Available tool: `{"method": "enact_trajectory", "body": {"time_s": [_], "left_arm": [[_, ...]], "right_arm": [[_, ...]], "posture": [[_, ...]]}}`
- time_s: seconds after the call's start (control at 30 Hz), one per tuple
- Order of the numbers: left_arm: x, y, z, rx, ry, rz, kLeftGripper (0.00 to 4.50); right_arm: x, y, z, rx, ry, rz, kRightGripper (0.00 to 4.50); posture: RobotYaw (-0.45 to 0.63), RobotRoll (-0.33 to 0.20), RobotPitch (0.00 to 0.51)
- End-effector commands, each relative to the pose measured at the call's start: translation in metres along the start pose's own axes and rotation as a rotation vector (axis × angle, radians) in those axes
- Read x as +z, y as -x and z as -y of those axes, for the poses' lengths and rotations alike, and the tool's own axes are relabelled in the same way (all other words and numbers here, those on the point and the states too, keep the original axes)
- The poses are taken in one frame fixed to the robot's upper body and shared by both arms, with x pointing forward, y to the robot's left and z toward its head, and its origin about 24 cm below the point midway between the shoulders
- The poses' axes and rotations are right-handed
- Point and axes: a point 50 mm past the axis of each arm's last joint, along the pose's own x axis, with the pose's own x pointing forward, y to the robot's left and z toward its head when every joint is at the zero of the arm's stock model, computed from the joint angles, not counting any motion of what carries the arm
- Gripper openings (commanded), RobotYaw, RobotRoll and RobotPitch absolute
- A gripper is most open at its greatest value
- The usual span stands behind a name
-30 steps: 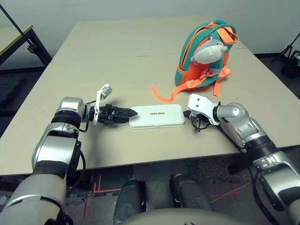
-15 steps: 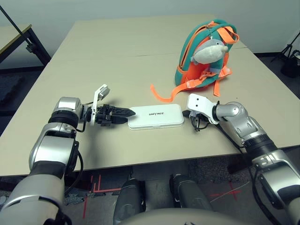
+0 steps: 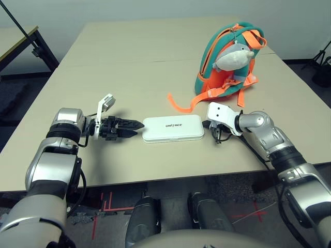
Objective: Put the pencil case into the backpack and zip it.
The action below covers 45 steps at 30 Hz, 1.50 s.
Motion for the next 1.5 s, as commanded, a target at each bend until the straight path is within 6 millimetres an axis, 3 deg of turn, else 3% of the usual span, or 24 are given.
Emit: {"method": "enact_trajectory", "body": {"time_s": [0.03,0.53,1.1,1.2,1.3,1.37,1.5], "left_arm": [[-0.011,-0.013,-0.012,0.073,0.044,-0.049,4.5],[-0.009,-0.019,-0.01,0.043,0.009,-0.063,4.5],[0.001,-0.017,-0.004,0.003,-0.061,-0.002,4.5],[0.001,-0.016,-0.007,0.043,-0.068,0.004,3.91],[0.001,-0.016,-0.008,0.045,-0.062,0.005,2.7],[0.001,-0.015,-0.008,0.045,-0.061,0.009,2.17],[0.003,-0.012,-0.007,0.045,-0.062,0.021,1.69]], "right_arm": [[0.006,-0.01,-0.012,0.059,0.016,0.021,0.03],[0.019,-0.017,-0.019,0.135,0.039,0.048,0.03],[0.025,-0.025,-0.02,0.157,0.067,0.059,0.03],[0.024,-0.025,-0.021,0.156,0.068,0.055,0.0],[0.023,-0.026,-0.021,0.156,0.069,0.053,0.0],[0.022,-0.025,-0.021,0.155,0.069,0.052,0.0],[0.02,-0.023,-0.019,0.147,0.064,0.045,0.0]], "posture": [[-0.18,0.0,0.061],[-0.18,0.0,0.123],[-0.17,0.0,0.091],[-0.17,0.0,0.085],[-0.17,0.0,0.079],[-0.17,0.0,0.077],[-0.16,0.0,0.073]]}}
